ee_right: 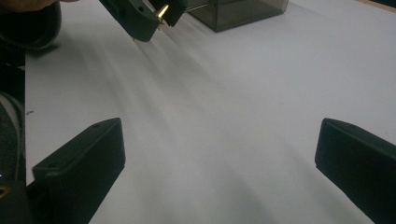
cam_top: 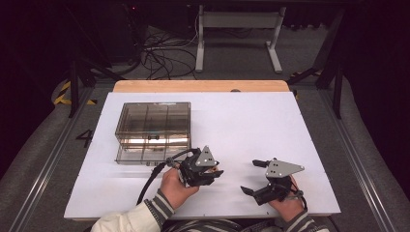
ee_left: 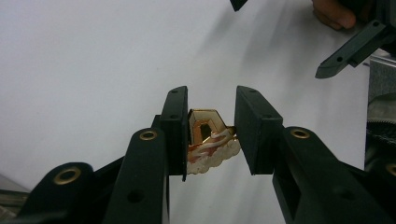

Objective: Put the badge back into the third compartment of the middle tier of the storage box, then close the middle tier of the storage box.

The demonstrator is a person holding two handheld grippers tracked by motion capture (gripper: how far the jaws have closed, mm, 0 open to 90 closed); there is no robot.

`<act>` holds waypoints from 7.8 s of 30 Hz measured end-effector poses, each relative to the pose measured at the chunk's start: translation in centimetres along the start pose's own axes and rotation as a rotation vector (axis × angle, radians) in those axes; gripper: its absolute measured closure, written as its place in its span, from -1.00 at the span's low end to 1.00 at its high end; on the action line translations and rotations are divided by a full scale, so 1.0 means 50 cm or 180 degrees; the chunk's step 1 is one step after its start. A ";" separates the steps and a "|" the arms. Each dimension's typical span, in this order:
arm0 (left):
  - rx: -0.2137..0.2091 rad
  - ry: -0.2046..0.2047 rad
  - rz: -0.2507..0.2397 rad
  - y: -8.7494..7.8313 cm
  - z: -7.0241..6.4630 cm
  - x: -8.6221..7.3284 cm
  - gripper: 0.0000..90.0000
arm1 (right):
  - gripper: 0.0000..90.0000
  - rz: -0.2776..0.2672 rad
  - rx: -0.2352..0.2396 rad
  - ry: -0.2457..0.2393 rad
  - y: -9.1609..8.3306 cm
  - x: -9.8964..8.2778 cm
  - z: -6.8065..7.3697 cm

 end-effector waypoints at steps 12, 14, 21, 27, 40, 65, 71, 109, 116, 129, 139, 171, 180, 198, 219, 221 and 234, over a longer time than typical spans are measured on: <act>0.0050 -0.0005 -0.0068 -0.035 0.009 0.010 0.47 | -0.95 0.0002 -0.0002 0.0003 0.000 0.000 0.000; 0.0073 -0.0001 -0.0064 -0.042 0.013 0.011 0.47 | -0.95 0.0001 -0.0001 0.0005 0.000 0.000 -0.001; 0.0123 -0.0038 -0.0094 -0.063 0.024 0.010 0.47 | -0.95 0.0003 -0.0005 0.0004 0.000 0.000 -0.001; 0.0171 -0.0055 -0.0112 -0.082 0.033 0.010 0.47 | -0.95 0.0008 -0.0008 0.0001 0.001 0.000 -0.001; 0.0300 -0.0138 -0.0164 -0.124 0.060 0.004 0.47 | -0.95 0.0007 -0.0006 0.0001 0.001 0.000 0.000; 0.0529 -0.0341 -0.0164 -0.167 0.113 -0.022 0.47 | -0.95 0.0012 -0.0016 0.0006 0.001 0.000 -0.001; 0.0582 -0.0386 -0.0160 -0.172 0.127 -0.030 0.47 | -0.95 0.0003 -0.0015 0.0023 0.000 0.000 -0.002; 0.0479 -0.0710 0.0248 -0.126 0.175 -0.095 0.47 | -0.95 0.0020 -0.0012 0.0011 0.001 -0.001 -0.001; 0.0456 -0.0735 0.0293 -0.117 0.177 -0.100 0.46 | -0.95 0.0023 -0.0012 0.0010 0.001 -0.001 -0.001; 0.0515 -0.0732 0.0296 -0.116 0.180 -0.102 0.43 | -0.95 0.0035 -0.0019 0.0001 0.001 -0.001 -0.001; 0.0575 -0.0685 0.0250 -0.126 0.178 -0.099 0.31 | -0.95 0.0036 -0.0016 -0.0002 0.001 -0.001 -0.001; 0.0532 -0.0585 -0.0086 -0.212 0.135 -0.092 0.33 | -0.95 0.0041 -0.0014 -0.0017 0.002 -0.001 0.000; 0.0461 -0.0613 -0.0091 -0.241 0.120 -0.121 0.61 | -0.95 0.0041 -0.0021 -0.0010 0.002 -0.001 0.000; 0.0669 -0.0768 0.0000 -0.287 0.111 -0.190 0.99 | -0.95 0.0064 -0.0023 -0.0031 0.004 -0.002 0.001; 0.0779 -0.0974 0.0145 -0.291 0.127 -0.264 0.99 | -0.95 0.0079 -0.0023 -0.0041 0.006 -0.002 0.002; 0.0797 -0.0969 0.0166 -0.289 0.131 -0.267 0.99 | -0.95 0.0080 -0.0023 -0.0041 0.006 -0.002 0.002; 0.0792 -0.0978 0.0258 -0.269 0.141 -0.274 0.99 | -0.95 0.0090 -0.0023 -0.0044 0.006 -0.002 0.003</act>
Point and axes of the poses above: each handheld gripper's, and its own axes: y roughly forward along the jaws, x roughly out of its top, z roughly to its left, the point moved 5 cm from there along y, roughly forward along the jaws, and after that the axes turned 8 degrees about -x, right-handed, at the moved point
